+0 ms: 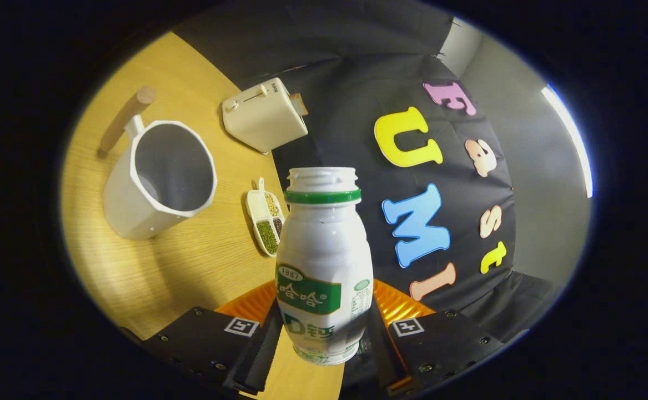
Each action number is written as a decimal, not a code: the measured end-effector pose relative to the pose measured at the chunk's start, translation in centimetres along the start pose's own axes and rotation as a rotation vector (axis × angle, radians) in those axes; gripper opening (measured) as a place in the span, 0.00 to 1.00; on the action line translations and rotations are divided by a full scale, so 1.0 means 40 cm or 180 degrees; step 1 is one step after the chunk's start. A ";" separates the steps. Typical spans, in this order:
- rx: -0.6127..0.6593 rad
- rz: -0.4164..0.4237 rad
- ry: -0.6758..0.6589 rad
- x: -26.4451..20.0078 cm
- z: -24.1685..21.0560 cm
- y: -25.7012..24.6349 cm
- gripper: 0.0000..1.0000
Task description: Take the bottle from table, then pour the juice into the cup, finally place the bottle on the coaster
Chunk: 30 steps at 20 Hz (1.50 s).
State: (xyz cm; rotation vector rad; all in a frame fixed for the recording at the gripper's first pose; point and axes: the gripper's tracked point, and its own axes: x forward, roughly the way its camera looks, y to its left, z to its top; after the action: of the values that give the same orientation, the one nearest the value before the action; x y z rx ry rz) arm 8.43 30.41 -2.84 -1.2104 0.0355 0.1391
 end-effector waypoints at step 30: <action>0.3209 0.0538 -0.0042 0.061 -0.123 -0.024 0.72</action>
State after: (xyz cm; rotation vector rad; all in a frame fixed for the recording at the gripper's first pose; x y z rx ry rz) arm 11.22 25.71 -3.92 -0.1978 0.1747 0.2388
